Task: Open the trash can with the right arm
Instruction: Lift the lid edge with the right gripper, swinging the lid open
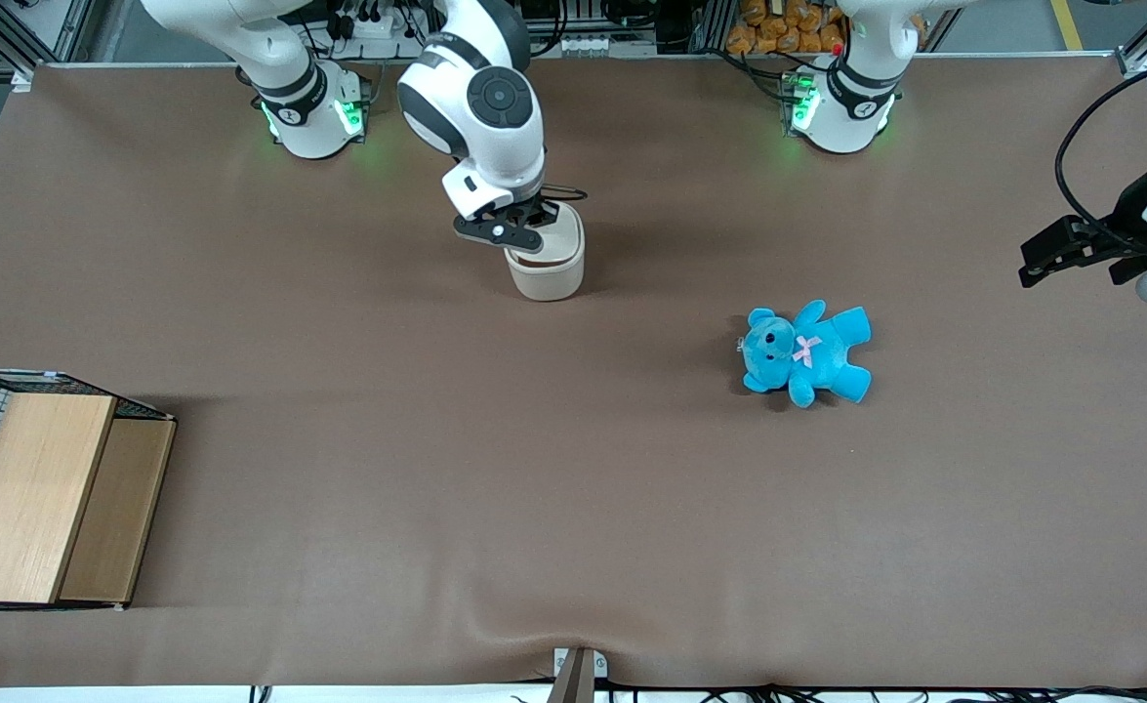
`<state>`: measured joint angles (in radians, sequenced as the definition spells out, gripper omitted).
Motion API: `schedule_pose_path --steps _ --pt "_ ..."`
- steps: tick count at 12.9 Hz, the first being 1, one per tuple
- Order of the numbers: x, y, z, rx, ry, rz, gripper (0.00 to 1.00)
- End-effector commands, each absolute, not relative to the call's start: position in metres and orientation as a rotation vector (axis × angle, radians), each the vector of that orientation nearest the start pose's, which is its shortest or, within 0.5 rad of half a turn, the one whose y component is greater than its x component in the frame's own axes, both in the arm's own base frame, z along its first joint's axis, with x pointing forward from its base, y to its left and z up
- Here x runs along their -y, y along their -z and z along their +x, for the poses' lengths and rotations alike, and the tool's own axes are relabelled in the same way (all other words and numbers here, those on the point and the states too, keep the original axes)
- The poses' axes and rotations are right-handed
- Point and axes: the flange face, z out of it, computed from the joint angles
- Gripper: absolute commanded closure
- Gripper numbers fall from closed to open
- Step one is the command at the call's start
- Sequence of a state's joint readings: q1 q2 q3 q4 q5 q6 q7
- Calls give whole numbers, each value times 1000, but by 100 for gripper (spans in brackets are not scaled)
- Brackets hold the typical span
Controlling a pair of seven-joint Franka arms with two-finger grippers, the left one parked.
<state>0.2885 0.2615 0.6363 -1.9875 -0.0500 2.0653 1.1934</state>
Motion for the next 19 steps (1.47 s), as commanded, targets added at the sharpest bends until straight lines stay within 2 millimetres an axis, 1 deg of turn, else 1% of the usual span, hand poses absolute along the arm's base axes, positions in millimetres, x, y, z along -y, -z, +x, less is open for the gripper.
schedule_pose_path --steps 1,3,4,5,6,7,8,10,11,14,15,18,19 --pt "-473 -382 369 -457 -331 -3111 100" --pt "-477 -405 377 -495 -385 -3066 100" --pt "-476 -419 384 -505 -394 -3061 80" --pt "-473 -432 391 -522 -401 -3061 32" --pt "-468 -442 399 -558 -414 -3059 3" --pt "-460 -451 407 -587 -429 -3064 0" --pt "-456 -461 412 -596 -432 -3067 0" --pt "-442 -477 428 -619 -437 -3061 0" --pt "-433 -488 436 -641 -435 -3054 0" --pt "-402 -518 466 -721 -417 -3033 0" --pt "-392 -528 474 -709 -405 -3023 0" --pt "-351 -552 502 -617 -367 -3020 0" --pt "-335 -554 510 -576 -368 -3034 0"
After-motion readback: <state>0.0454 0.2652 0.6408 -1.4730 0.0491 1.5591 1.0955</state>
